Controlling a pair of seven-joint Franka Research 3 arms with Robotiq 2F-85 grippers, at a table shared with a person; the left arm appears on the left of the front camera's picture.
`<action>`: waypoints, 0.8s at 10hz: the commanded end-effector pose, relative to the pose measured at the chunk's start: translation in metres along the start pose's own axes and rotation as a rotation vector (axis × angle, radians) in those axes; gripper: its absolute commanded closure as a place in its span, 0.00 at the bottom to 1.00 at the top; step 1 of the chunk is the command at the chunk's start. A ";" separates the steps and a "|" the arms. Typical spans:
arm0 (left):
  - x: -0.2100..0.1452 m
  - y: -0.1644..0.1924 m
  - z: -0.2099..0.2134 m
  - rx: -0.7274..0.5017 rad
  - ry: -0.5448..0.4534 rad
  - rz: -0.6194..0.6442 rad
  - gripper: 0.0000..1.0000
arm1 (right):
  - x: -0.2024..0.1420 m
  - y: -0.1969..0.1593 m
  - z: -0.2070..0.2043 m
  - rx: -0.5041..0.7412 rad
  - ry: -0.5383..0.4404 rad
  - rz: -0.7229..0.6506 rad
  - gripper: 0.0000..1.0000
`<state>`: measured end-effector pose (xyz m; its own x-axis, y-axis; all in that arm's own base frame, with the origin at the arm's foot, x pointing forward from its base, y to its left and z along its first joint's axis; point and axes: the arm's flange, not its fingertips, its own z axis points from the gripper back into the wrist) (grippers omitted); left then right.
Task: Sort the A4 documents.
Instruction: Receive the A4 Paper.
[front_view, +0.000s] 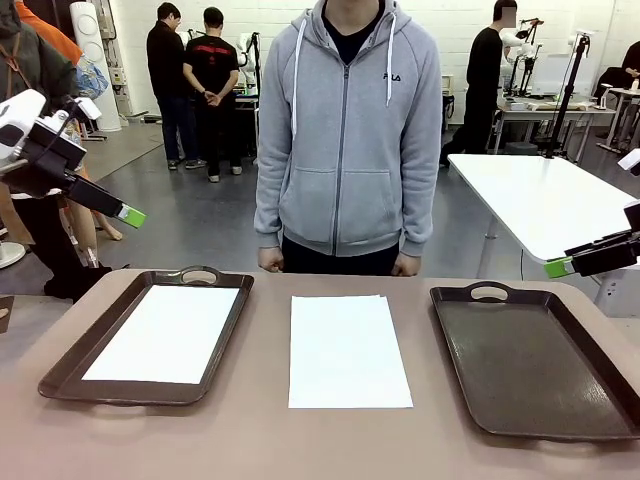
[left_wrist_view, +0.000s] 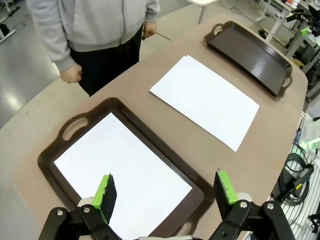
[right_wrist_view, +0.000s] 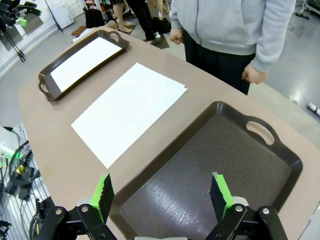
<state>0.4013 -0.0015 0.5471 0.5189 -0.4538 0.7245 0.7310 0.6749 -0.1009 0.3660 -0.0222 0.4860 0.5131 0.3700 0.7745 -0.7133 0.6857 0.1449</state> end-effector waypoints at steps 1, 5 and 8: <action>-0.008 -0.010 0.005 0.035 -0.003 0.008 0.00 | -0.002 -0.003 -0.004 0.011 -0.013 0.015 0.00; -0.018 -0.005 0.006 0.013 -0.030 0.045 0.00 | -0.002 -0.003 -0.004 0.011 -0.013 0.015 0.00; -0.017 -0.001 0.008 0.004 -0.026 0.034 0.00 | -0.002 -0.003 -0.004 0.011 -0.013 0.015 0.00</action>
<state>0.3874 0.0095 0.5390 0.5362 -0.4094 0.7381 0.7077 0.6946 -0.1289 0.3657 -0.0229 0.4863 0.5126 0.3726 0.7736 -0.7130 0.6867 0.1417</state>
